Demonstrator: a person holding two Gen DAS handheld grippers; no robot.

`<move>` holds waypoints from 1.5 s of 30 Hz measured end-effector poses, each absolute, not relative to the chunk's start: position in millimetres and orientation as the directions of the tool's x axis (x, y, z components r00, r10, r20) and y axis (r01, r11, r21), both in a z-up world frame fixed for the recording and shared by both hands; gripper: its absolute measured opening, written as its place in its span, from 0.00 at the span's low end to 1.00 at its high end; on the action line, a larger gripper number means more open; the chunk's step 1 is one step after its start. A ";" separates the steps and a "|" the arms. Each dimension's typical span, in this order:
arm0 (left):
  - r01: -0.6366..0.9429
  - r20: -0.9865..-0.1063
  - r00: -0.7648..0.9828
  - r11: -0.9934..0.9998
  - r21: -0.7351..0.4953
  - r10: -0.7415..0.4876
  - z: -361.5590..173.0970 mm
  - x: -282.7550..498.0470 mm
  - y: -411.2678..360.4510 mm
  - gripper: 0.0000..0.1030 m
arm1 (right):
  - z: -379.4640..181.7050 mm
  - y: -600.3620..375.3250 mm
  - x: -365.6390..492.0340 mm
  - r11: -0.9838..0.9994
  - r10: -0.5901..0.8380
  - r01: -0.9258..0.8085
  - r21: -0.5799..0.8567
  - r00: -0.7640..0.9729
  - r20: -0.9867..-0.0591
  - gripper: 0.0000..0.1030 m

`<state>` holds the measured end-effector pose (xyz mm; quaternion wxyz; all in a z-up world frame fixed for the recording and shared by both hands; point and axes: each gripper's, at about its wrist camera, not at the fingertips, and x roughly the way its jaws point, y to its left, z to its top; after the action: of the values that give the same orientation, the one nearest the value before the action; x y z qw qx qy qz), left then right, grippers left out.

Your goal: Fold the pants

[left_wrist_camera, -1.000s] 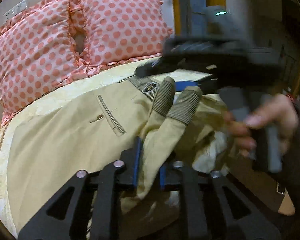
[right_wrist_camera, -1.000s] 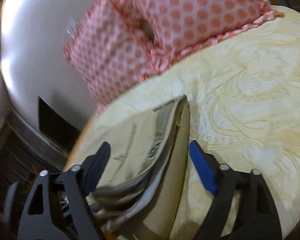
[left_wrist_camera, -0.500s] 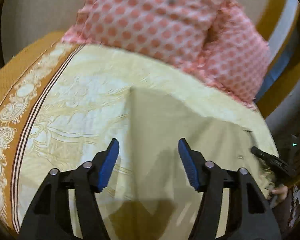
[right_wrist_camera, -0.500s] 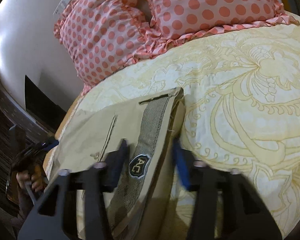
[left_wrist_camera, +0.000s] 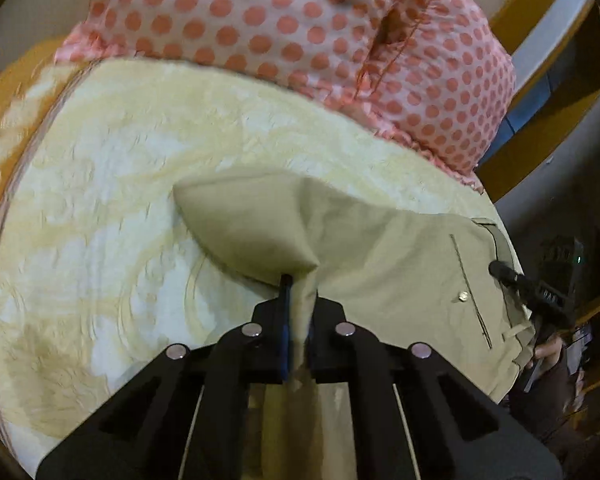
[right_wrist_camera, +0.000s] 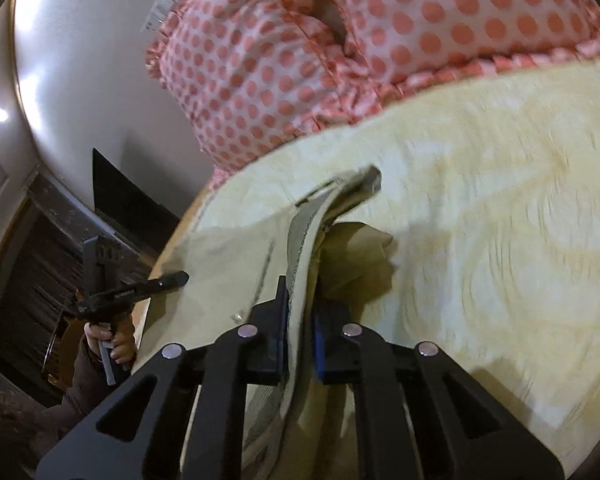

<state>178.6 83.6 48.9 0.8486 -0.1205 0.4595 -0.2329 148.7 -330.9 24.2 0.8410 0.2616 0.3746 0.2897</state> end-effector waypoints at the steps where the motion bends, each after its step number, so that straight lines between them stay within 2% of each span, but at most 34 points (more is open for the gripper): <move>1: 0.302 -0.716 0.479 0.861 -0.409 -0.509 56.3 185.2 79.2 0.05 | 31.7 -331.5 155.4 0.700 0.679 -0.302 0.648 0.562 -0.472 0.10; 8: 0.305 -0.690 0.616 0.923 -0.234 -0.379 79.3 275.6 31.9 0.06 | 59.4 -349.5 245.9 0.756 0.583 -0.259 0.601 0.684 -0.438 0.09; 10: 0.273 -0.712 0.626 0.945 -0.182 -0.318 66.2 308.5 18.9 0.08 | 48.8 -354.2 269.4 0.785 0.532 -0.200 0.587 0.703 -0.472 0.09; 11: 0.249 -0.737 0.621 0.959 -0.136 -0.266 57.5 319.9 13.2 0.12 | 38.3 -353.4 281.1 0.812 0.496 -0.156 0.563 0.693 -0.523 0.10; 13: 0.211 -0.776 0.592 0.971 -0.111 -0.217 46.7 330.3 11.8 0.21 | 18.9 -350.3 293.5 0.876 0.401 -0.050 0.480 0.630 -0.665 0.24; 14: 0.202 -0.767 0.604 0.972 -0.117 -0.218 49.1 326.6 16.3 0.24 | 18.6 -351.8 290.4 0.886 0.379 -0.035 0.462 0.628 -0.680 0.25; 15: 0.193 -0.746 0.632 0.975 -0.107 -0.207 54.6 319.5 22.0 0.24 | 25.2 -355.8 280.6 0.887 0.367 -0.035 0.460 0.659 -0.657 0.29; 17: 0.192 -0.694 0.691 0.977 -0.094 -0.202 72.8 297.6 32.7 0.41 | 43.8 -360.8 260.7 0.865 0.391 -0.069 0.498 0.714 -0.581 0.46; 18: 0.208 -0.668 0.705 0.970 -0.127 -0.239 81.1 287.0 36.4 0.44 | 51.4 -361.6 251.6 0.836 0.436 -0.109 0.538 0.727 -0.530 0.63; 19: 0.248 -0.640 0.701 0.949 -0.195 -0.315 89.2 274.4 38.6 0.51 | 57.9 -359.6 243.5 0.795 0.499 -0.159 0.585 0.721 -0.481 0.72; 22: 0.352 -0.647 0.599 0.881 -0.317 -0.472 85.3 263.9 25.3 0.63 | 54.4 -339.4 239.6 0.697 0.645 -0.239 0.676 0.621 -0.446 0.74; 23: 0.358 -0.672 0.563 0.874 -0.328 -0.482 77.3 267.1 17.5 0.64 | 46.2 -335.2 243.6 0.688 0.659 -0.220 0.692 0.591 -0.466 0.80; 25: 0.306 -0.767 0.478 0.900 -0.311 -0.428 46.2 284.9 5.6 0.62 | 18.9 -331.8 256.6 0.711 0.625 -0.088 0.698 0.535 -0.569 0.81; 26: 0.271 -0.801 0.438 0.910 -0.314 -0.407 29.6 294.0 5.3 0.53 | 8.4 -339.6 258.6 0.666 0.638 -0.049 0.744 0.554 -0.535 0.81; 27: 0.274 -0.774 0.488 0.912 -0.304 -0.404 31.8 291.1 7.2 0.54 | 6.8 -346.3 257.4 0.650 0.628 -0.011 0.760 0.570 -0.530 0.78; 28: 0.238 -0.795 0.513 0.943 -0.231 -0.324 37.6 286.6 8.7 0.53 | 7.0 -350.5 254.9 0.642 0.619 0.033 0.766 0.568 -0.543 0.76; 29: 0.224 -0.806 0.509 0.950 -0.216 -0.303 42.1 281.0 11.4 0.54 | 12.9 -352.9 244.0 0.647 0.593 0.070 0.759 0.581 -0.558 0.77; 30: 0.226 -0.793 0.520 0.946 -0.231 -0.317 51.5 265.6 17.5 0.56 | 20.8 -351.1 232.6 0.677 0.560 0.072 0.733 0.595 -0.576 0.82; 31: 0.229 -0.777 0.544 0.947 -0.226 -0.317 58.4 252.1 20.5 0.65 | 29.7 -346.6 218.1 0.717 0.526 0.055 0.694 0.610 -0.592 0.92; 32: 0.228 -0.758 0.581 0.953 -0.197 -0.296 66.7 232.3 24.8 0.77 | 39.7 -337.3 195.5 0.767 0.485 0.023 0.641 0.633 -0.604 0.94; 34: 0.214 -0.717 0.660 0.971 -0.103 -0.222 75.9 185.9 29.6 0.90 | 46.0 -316.0 164.4 0.827 0.449 -0.047 0.561 0.657 -0.606 0.94; 35: 0.203 -0.703 0.687 0.977 -0.061 -0.186 77.3 163.4 30.1 0.93 | 45.0 -303.2 148.4 0.854 0.431 -0.084 0.513 0.664 -0.610 0.94; 37: 0.185 -0.695 0.702 0.982 -0.029 -0.153 69.0 125.2 29.2 0.97 | 37.0 -280.7 121.0 0.897 0.386 -0.117 0.427 0.678 -0.625 0.94; 40: 0.159 -0.729 0.673 0.987 -0.027 -0.129 44.1 93.8 28.0 0.98 | 20.5 -246.2 88.2 0.958 0.258 -0.100 0.270 0.718 -0.647 0.94; 43: 0.141 -0.756 0.648 0.990 0.001 -0.091 18.3 92.7 16.8 0.98 | 9.3 -229.2 78.3 0.978 0.194 -0.091 0.189 0.735 -0.649 0.94; 45: 0.128 -0.729 0.683 0.990 0.055 -0.048 14.1 86.8 8.7 0.98 | 5.4 -216.8 76.7 0.986 0.155 -0.077 0.146 0.729 -0.666 0.94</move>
<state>86.8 8.7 14.1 0.9160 0.0506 0.3952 -0.0478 76.7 -216.8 5.4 0.9283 0.0542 0.3625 0.0626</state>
